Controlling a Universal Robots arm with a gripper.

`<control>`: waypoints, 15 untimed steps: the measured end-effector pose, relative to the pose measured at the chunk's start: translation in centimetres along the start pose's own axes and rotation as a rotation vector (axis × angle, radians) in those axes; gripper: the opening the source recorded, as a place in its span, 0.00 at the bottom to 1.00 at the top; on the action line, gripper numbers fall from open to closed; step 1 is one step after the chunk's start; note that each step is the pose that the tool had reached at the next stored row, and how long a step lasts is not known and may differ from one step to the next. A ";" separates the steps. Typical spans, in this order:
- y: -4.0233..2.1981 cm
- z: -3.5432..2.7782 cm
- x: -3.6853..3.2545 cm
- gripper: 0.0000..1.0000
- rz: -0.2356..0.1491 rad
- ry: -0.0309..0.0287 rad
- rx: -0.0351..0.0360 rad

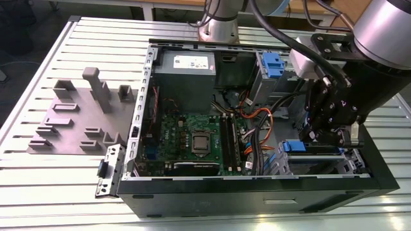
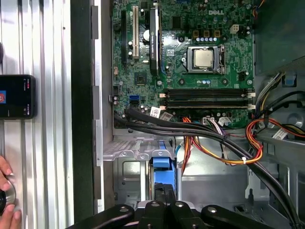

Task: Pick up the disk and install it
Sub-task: 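Insert the first disk wire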

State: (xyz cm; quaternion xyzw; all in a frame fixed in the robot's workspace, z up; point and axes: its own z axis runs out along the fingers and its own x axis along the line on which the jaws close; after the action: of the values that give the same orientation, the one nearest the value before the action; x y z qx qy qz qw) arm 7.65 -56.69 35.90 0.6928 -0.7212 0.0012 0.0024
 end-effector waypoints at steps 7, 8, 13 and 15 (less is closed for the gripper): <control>-1.08 -0.03 -0.05 0.11 0.000 0.0003 -0.0003; -1.32 -0.03 -0.06 0.11 0.000 0.0003 -0.0004; -2.63 -0.02 -0.12 0.11 0.000 0.0002 -0.0012; -3.10 -0.02 -0.14 0.11 0.000 0.0003 -0.0014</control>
State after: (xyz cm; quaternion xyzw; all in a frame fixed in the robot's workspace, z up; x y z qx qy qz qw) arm 10.75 -56.68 35.92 0.6928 -0.7211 0.0008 0.0030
